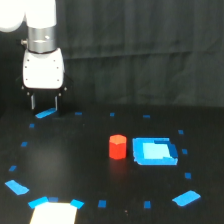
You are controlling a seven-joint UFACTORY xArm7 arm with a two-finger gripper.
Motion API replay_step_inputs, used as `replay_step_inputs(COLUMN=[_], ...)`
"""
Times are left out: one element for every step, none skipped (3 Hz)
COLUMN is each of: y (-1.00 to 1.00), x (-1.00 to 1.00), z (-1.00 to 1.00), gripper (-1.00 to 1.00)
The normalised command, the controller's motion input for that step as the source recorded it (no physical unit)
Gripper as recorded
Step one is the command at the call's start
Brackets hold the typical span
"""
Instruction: Pick up the red object from the table
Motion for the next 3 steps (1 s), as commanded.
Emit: replay_step_inputs(y=[-1.0,-0.78,-0.56], x=[1.0,1.0,1.0], z=[-0.11,-0.55,-0.05], gripper=[1.0,1.0,1.0])
